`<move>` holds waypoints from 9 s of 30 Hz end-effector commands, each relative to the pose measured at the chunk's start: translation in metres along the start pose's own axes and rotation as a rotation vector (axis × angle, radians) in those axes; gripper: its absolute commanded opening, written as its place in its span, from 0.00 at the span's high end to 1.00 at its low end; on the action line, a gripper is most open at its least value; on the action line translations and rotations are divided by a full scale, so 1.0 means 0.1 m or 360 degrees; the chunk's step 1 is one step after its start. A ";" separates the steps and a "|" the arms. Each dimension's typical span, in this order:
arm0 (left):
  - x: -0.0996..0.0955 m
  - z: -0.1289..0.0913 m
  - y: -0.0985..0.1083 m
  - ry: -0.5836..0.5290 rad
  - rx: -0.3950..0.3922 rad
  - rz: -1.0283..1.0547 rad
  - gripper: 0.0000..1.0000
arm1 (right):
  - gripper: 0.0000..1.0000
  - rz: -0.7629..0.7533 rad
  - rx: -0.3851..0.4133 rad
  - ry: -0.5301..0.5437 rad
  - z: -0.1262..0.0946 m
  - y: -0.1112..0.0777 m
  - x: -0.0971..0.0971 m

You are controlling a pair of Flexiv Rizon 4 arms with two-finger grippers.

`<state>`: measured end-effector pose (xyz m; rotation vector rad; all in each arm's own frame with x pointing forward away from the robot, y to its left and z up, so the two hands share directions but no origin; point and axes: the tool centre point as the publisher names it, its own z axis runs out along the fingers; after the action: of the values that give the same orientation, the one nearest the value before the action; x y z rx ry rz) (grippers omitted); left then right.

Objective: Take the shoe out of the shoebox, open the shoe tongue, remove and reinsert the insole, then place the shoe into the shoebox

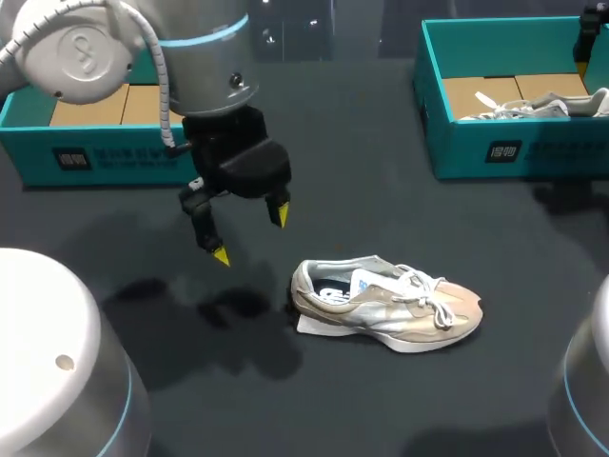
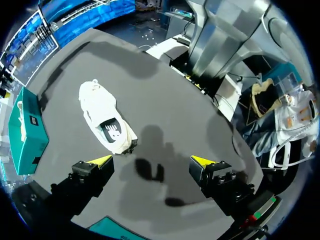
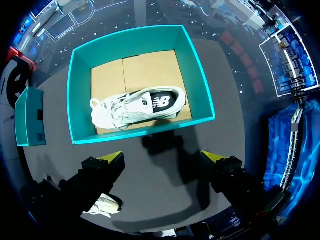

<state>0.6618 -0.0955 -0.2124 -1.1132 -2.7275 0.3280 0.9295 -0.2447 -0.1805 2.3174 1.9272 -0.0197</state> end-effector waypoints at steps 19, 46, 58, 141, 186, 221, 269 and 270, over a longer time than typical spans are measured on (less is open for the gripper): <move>0.45 0.15 0.51 -0.0636 0.0643 -0.0595 0.00 | 0.00 -0.0001 0.0001 -0.0001 0.00 0.00 0.00; 0.68 0.81 0.93 -0.0901 0.1275 -0.0752 0.00 | 0.00 -0.0001 0.0001 -0.0001 0.00 0.00 0.00; 0.49 1.15 1.13 -0.0861 0.1477 -0.0727 0.00 | 0.00 -0.0001 0.0001 -0.0001 0.00 0.00 0.00; -0.64 1.83 0.35 -0.0929 0.1535 -0.0845 0.00 | 0.00 -0.0001 0.0001 -0.0001 0.00 0.00 0.00; -1.03 2.04 -0.08 -0.0870 0.1575 -0.0773 0.00 | 0.00 -0.0001 0.0001 -0.0001 0.00 0.00 0.00; -1.11 1.97 0.01 -0.1013 0.1586 -0.0808 1.00 | 0.00 -0.0001 0.0001 -0.0001 0.00 0.00 0.00; -1.10 1.98 0.07 -0.0994 0.1585 -0.0842 1.00 | 0.00 0.0055 -0.0021 0.0025 0.00 -0.44 0.26; -1.10 1.98 0.07 -0.0994 0.1585 -0.0842 1.00 | 0.00 0.0062 -0.0034 0.0034 -0.02 -0.52 0.31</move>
<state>0.6962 -0.1962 -0.4137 0.0007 -2.5024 1.8820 0.9104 -0.2146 -0.1860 2.3755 1.9102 -0.0208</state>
